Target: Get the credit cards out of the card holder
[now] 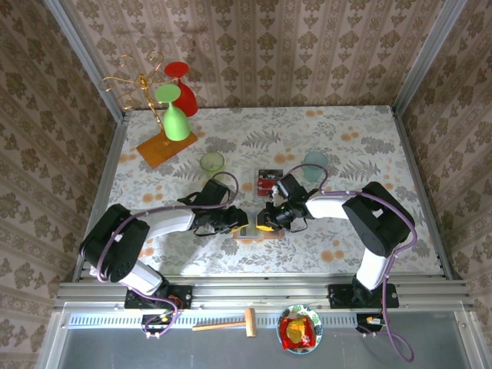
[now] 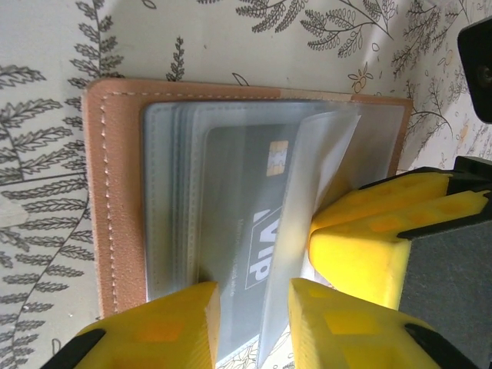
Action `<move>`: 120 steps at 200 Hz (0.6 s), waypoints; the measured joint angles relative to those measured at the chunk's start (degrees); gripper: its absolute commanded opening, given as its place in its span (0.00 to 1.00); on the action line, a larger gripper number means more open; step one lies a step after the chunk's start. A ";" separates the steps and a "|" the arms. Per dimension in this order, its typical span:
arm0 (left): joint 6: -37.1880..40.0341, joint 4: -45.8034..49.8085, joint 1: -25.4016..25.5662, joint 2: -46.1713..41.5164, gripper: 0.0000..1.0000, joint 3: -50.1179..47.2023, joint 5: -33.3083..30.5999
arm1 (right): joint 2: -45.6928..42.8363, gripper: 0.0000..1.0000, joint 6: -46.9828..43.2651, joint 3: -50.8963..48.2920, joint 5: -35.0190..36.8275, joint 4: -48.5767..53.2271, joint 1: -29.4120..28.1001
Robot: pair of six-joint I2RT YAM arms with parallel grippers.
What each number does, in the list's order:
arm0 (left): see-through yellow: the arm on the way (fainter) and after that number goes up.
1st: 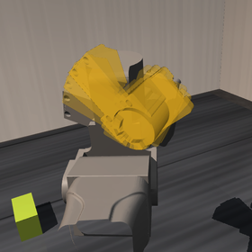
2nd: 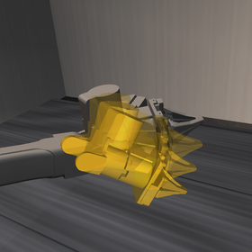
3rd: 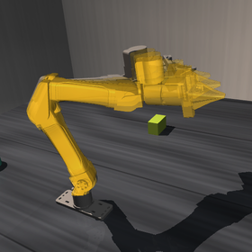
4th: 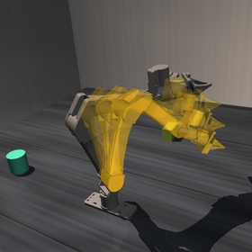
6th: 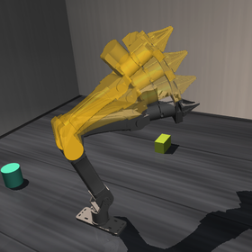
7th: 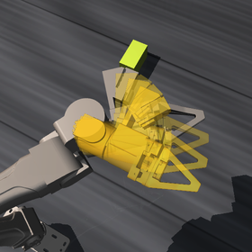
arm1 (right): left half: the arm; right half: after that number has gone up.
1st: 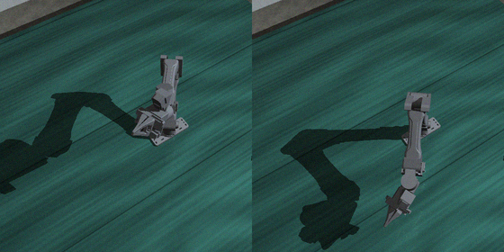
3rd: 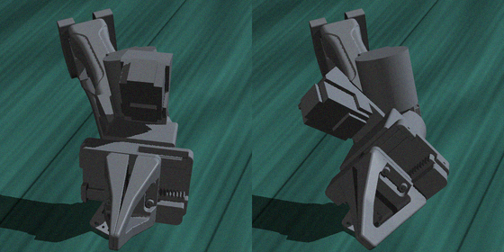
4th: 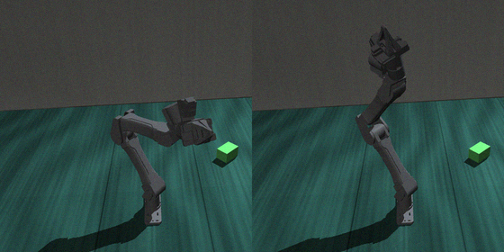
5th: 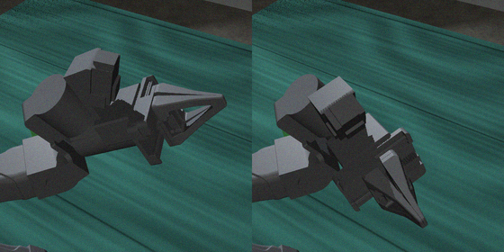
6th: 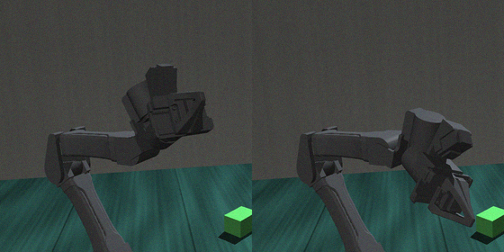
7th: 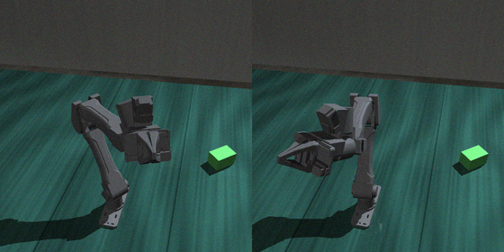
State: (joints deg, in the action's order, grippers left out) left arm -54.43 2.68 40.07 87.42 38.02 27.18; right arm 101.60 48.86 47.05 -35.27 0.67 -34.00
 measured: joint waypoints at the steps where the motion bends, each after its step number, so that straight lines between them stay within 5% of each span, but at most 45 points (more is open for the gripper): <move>1: 0.00 -0.04 0.00 0.00 0.28 0.00 0.00 | 0.00 0.19 0.00 0.00 0.00 -0.02 0.00; 120: -1.53 -3.91 0.72 1.86 0.22 0.02 0.28 | -0.22 0.22 0.85 -0.33 -0.17 -0.92 0.00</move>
State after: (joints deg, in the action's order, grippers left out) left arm -55.96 -1.23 40.80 89.27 38.04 27.46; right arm 101.38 49.71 46.72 -35.44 -0.25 -34.00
